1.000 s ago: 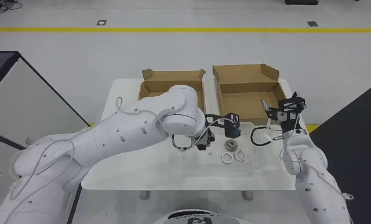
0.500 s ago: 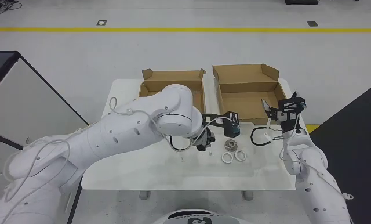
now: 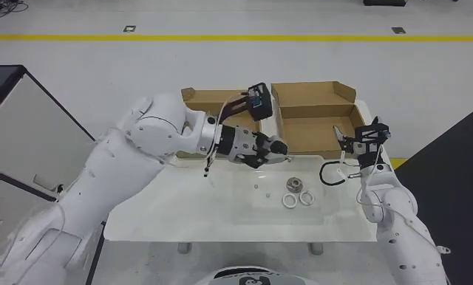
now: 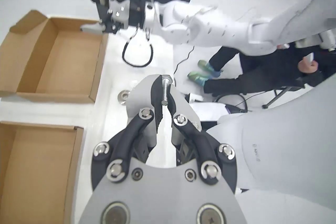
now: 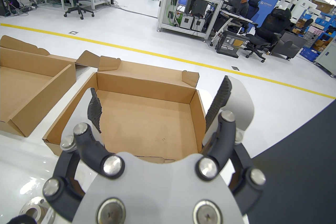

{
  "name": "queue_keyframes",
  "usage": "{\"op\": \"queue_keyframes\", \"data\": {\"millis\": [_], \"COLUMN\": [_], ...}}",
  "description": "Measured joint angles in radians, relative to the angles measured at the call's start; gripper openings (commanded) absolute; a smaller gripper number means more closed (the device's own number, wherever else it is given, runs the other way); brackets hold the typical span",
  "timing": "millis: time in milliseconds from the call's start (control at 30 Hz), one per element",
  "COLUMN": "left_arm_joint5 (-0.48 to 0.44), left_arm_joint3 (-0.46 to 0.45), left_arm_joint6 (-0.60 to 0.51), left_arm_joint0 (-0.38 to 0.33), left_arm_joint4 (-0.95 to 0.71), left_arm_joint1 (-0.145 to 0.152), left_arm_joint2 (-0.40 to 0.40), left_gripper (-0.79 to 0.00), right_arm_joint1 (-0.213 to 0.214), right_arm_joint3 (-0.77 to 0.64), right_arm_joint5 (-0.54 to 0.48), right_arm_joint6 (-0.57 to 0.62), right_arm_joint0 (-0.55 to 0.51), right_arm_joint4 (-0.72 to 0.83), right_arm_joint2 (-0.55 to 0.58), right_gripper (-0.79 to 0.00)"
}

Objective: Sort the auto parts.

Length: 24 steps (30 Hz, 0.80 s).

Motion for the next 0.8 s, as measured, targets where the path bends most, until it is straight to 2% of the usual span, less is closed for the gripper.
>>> {"op": "queue_keyframes", "data": {"millis": [167, 333, 600, 800], "left_arm_joint5": [-0.137, -0.281, -0.465, -0.48], "left_arm_joint3": [-0.025, -0.028, 0.03, 0.038], "left_arm_joint6": [0.101, 0.183, 0.214, 0.218], "left_arm_joint0": [0.075, 0.102, 0.089, 0.07], "left_arm_joint4": [-0.137, -0.282, -0.549, -0.717], "left_arm_joint1": [0.014, 0.014, -0.003, -0.021], "left_arm_joint2": [-0.097, -0.136, -0.081, -0.049], "left_gripper": [-0.785, -0.785, -0.785, -0.785], "right_arm_joint1": [0.0, 0.0, 0.0, 0.0], "right_arm_joint3": [0.0, 0.0, 0.0, 0.0], "right_arm_joint5": [0.0, 0.0, 0.0, 0.0], "right_arm_joint6": [0.0, 0.0, 0.0, 0.0], "right_arm_joint0": [0.0, 0.0, 0.0, 0.0], "right_arm_joint4": [0.0, 0.0, 0.0, 0.0], "right_arm_joint2": [0.0, 0.0, 0.0, 0.0], "right_gripper": [0.0, 0.0, 0.0, 0.0]}}
